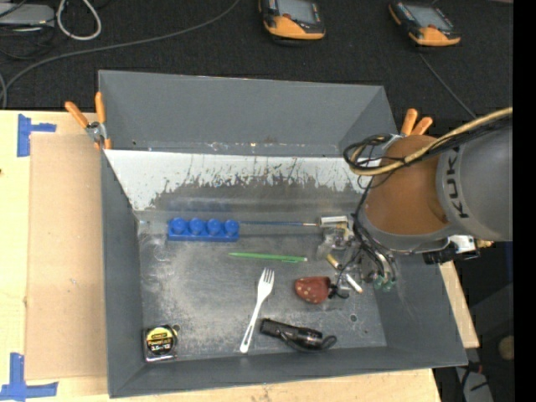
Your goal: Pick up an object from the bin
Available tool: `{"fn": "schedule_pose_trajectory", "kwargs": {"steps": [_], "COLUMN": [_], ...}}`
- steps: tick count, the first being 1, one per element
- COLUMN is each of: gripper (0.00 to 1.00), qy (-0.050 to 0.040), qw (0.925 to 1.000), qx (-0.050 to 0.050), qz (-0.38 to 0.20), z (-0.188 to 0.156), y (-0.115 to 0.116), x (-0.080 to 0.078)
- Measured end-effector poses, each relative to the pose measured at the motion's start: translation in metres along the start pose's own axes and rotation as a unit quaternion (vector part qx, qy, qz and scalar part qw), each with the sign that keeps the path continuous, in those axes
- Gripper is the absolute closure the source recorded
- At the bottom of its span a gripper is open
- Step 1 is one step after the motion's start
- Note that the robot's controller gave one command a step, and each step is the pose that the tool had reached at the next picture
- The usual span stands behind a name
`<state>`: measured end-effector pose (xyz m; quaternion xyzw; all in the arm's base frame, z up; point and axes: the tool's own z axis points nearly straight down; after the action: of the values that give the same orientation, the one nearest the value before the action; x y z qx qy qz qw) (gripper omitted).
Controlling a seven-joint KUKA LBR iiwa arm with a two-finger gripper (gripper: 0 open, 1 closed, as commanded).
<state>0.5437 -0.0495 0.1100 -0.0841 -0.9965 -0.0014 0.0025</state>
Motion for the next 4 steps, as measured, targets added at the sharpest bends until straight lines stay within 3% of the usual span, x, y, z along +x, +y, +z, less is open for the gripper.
{"fn": "schedule_pose_trajectory", "kwargs": {"steps": [1,2,4], "gripper": [0.00,1.00,1.00], "qy": [-0.0061,-0.0040,-0.0022], "qw": [0.9990,0.9980,0.9980], "qx": [0.001,0.000,0.000], "qz": [-0.043,0.064,0.063], "z": [0.043,0.039,0.030], "y": [0.015,0.012,0.012], "x": [0.001,0.010,0.012]}}
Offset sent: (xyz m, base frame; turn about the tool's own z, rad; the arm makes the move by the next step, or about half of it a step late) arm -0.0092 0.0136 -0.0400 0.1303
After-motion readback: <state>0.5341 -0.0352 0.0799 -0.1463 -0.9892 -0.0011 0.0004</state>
